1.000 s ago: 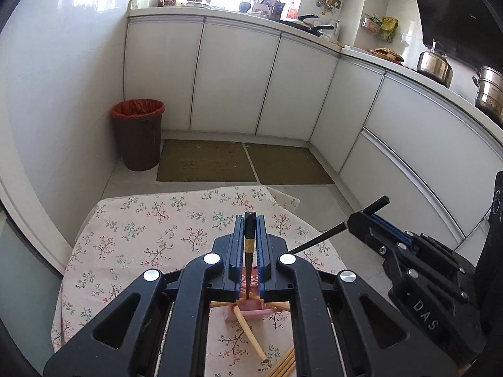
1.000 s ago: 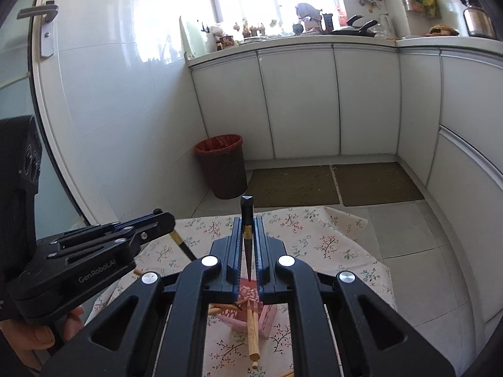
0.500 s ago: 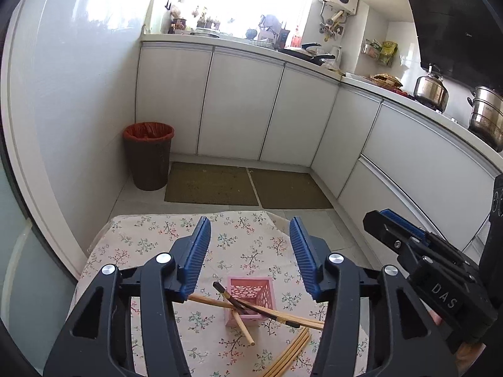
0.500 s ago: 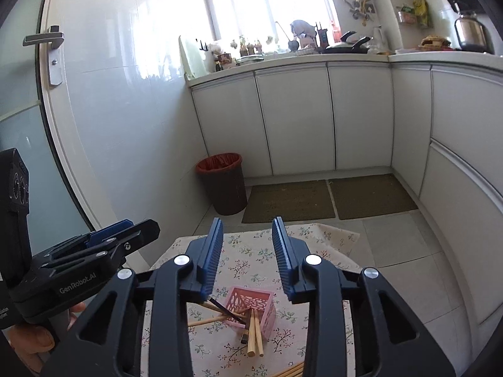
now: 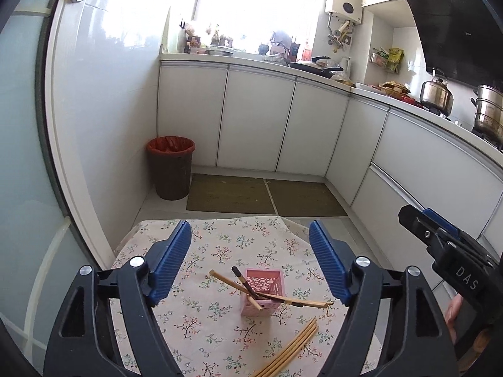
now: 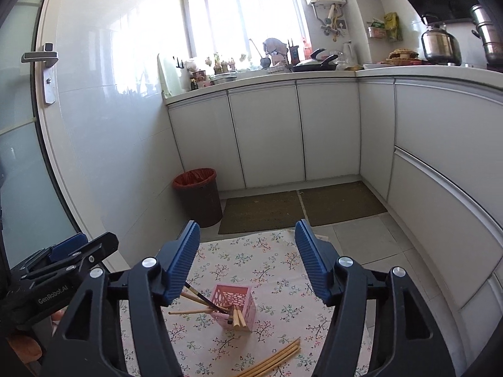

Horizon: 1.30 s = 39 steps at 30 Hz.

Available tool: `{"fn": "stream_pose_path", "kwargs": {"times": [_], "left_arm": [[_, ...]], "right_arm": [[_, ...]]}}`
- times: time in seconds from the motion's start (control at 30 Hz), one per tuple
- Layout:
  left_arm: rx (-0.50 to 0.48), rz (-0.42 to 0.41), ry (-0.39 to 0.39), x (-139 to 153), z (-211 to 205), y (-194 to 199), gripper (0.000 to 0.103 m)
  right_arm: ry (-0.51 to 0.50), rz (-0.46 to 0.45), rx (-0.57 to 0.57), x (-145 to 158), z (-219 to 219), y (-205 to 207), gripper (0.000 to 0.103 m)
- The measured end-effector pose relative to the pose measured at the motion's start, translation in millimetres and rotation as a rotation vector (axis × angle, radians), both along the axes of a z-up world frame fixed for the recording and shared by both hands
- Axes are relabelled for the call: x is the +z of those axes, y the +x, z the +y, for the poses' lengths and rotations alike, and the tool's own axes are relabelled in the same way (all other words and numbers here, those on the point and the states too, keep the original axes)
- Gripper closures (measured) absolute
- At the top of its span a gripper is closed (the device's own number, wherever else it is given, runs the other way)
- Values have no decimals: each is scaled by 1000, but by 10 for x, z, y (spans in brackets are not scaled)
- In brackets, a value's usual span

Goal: Organize utensils
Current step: 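Move the left tool to the remaining wooden chopsticks and close on one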

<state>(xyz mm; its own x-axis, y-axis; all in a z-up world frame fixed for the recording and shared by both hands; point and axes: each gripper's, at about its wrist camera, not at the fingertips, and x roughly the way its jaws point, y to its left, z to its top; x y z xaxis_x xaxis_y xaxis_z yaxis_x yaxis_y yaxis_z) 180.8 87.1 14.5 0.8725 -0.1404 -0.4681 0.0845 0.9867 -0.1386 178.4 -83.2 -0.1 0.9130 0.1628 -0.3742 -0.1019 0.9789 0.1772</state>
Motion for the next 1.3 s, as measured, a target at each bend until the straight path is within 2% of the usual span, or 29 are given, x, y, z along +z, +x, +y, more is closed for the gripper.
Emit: {"fn": "stream_pose_path", "kwargs": {"times": [0.17, 0.27, 0.4, 0.6, 0.83, 1.07, 1.2, 1.3], "left_arm": [[18, -9, 0, 14, 22, -152, 14], [26, -17, 2, 21, 20, -233, 9], [19, -4, 14, -14, -5, -333, 7], [14, 33, 36, -138, -35, -426, 7], [4, 102, 68, -336, -105, -458, 7], [-15, 208, 93, -658, -148, -500, 7], [-48, 296, 95, -952, -177, -514, 7], [-88, 369, 125, -1244, -283, -515, 7]], "right_arm": [[11, -12, -72, -22, -55, -153, 11], [9, 9, -91, -53, -75, -184, 7], [1, 51, -97, -116, -96, -234, 7], [50, 107, -122, -274, -284, -341, 7], [84, 191, -142, -572, -538, -419, 7], [190, 331, -173, -1052, -906, -529, 7], [255, 426, -210, -1451, -1153, -578, 7], [316, 514, -232, -1783, -1305, -575, 7]]}}
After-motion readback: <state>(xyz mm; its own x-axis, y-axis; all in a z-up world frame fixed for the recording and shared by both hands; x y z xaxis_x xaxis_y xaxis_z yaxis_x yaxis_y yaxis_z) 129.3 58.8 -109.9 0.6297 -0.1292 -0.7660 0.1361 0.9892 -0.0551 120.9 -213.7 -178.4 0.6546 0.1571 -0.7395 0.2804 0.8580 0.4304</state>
